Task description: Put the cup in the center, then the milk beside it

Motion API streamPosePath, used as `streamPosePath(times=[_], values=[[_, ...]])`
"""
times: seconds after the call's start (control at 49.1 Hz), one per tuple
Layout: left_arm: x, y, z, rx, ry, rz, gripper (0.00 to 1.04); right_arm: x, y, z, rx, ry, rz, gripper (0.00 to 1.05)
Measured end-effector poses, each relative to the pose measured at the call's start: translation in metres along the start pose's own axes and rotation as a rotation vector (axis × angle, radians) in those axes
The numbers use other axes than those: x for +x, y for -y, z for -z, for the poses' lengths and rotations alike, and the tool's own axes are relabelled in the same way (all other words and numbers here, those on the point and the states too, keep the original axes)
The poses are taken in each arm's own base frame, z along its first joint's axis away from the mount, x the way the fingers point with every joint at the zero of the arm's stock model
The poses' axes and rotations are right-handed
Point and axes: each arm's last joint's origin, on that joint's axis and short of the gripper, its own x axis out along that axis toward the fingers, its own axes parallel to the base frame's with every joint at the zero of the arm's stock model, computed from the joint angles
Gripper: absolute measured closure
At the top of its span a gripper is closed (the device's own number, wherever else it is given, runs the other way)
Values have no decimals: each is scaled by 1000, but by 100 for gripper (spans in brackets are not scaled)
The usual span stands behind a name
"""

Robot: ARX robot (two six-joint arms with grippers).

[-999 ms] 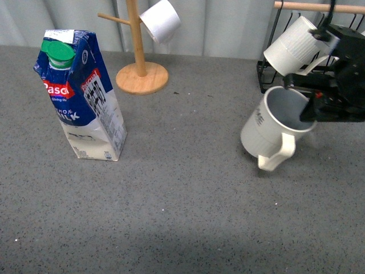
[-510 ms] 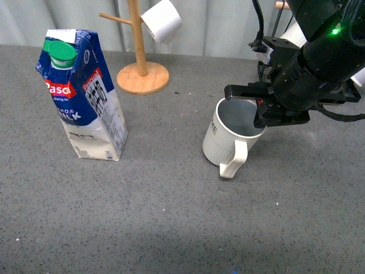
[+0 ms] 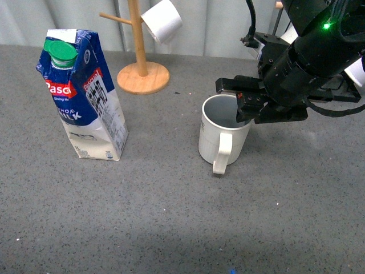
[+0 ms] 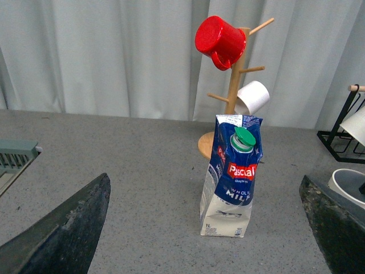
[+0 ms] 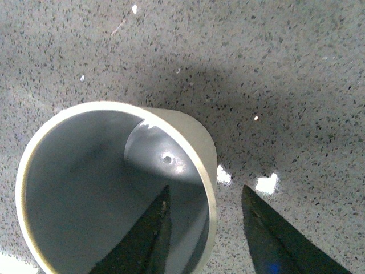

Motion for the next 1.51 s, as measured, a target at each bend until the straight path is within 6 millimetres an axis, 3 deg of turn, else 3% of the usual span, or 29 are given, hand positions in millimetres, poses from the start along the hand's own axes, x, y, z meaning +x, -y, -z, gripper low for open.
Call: streamPosePath(times=[0.143,0.224,0.326,0.387,0.469,0.53,0.632,0.775,1.121,1.509], values=[[0,0,0,0,0,0,7,-12,-2,-7,2,152,-3,43],[0,0,0,0,0,0,7,-36,-4,-13,-7,306,81,25],[0,0,0,0,0,0,7,-57,-6,-9,-21,447,63,8],[0,0,0,0,0,0,7,-56,0,2,-68,715,203,18],[0,0,0,0,0,-2,7,-58,16,35,-94,942,249,34],[0,0,0,0,0,-2,7,-78,30,58,-96,1080,253,50],[0,0,0,0,1,-2,7,-111,41,80,-99,1168,254,72],[0,0,0,0,1,-1,7,-121,54,118,-110,1125,260,104],[0,0,0,0,1,-1,7,-153,67,175,-111,1129,260,104],[0,0,0,0,1,0,7,-168,74,202,-108,1130,263,104]])
